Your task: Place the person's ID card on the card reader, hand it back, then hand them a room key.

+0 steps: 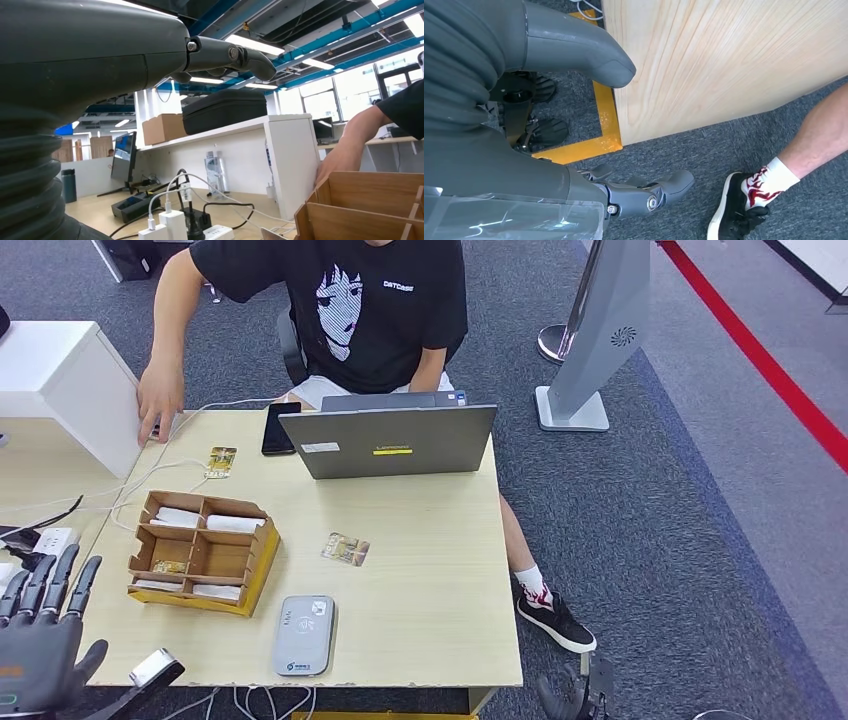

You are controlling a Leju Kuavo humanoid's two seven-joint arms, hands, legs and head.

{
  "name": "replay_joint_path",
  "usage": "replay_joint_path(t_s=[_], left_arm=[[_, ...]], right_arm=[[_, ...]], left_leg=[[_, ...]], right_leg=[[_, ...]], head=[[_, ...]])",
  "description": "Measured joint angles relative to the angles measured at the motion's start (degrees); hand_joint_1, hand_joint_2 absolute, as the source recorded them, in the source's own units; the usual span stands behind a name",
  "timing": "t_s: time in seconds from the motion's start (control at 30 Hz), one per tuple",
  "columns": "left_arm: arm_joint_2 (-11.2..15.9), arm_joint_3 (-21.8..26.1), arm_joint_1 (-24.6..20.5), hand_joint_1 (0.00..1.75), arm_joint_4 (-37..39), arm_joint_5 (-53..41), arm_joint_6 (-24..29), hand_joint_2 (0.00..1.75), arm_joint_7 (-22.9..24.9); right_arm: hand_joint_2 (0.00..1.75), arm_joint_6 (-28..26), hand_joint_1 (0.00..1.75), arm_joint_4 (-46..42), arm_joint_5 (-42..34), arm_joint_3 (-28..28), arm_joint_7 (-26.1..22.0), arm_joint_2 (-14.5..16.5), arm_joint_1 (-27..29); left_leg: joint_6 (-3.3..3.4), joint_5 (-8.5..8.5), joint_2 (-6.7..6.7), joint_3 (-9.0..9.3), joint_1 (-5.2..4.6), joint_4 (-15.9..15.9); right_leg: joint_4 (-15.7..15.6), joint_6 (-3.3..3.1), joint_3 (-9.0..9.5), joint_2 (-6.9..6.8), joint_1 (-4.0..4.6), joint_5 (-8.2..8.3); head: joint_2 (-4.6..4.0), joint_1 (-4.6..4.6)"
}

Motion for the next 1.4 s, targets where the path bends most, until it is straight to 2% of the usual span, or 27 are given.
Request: replay_joint_path(t_s=[0.23,0.4,0.73,0.97,1.4], left_arm=[[-0.31,0.18,-1.54,0.0,1.1,-1.53,0.61,1.75,0.76],[-0.72,-0.24,-5.23,0.0,5.56,-1.75,-2.56,1.75,2.51],[-3.4,-7.32,-11.41,0.0,14.2,-3.56,-4.86,1.75,4.49],[-3.78,-9.81,-12.06,0.0,16.36,-3.74,-4.84,1.75,4.98],[-3.81,-10.26,-12.28,0.0,17.45,-3.73,-4.84,1.75,5.01]], right_arm=[[1.75,0.34,0.0,-0.19,0.89,-0.09,0.25,0.0,-0.07],[1.75,0.34,0.0,-0.17,1.98,-0.07,0.53,0.0,-0.54],[1.75,0.05,0.0,0.41,3.05,0.4,0.97,0.0,-1.81],[1.75,-0.04,0.0,0.79,3.05,0.46,0.99,0.0,-1.93],[1.75,-0.13,0.0,1.15,3.05,0.48,1.04,0.0,-1.98]], left_leg=[[0.0,0.01,-0.01,0.01,0.0,0.0],[-0.01,0.02,0.0,0.03,0.0,0.01],[0.0,0.02,0.0,0.01,-0.02,0.02],[-0.01,0.01,0.01,0.01,-0.01,0.02],[-0.01,0.02,0.01,0.01,-0.01,0.02]], right_leg=[[0.0,-0.01,0.0,-0.02,0.0,0.01],[0.0,-0.02,0.0,-0.02,0.0,0.04],[0.0,0.01,0.01,-0.01,-0.01,0.06],[-0.01,0.01,-0.01,0.0,0.0,0.06],[0.0,0.01,-0.01,0.01,0.0,0.06]], head=[[0.0,0.01],[0.0,0.0],[0.0,0.01],[0.0,-0.01],[0.0,0.01]])
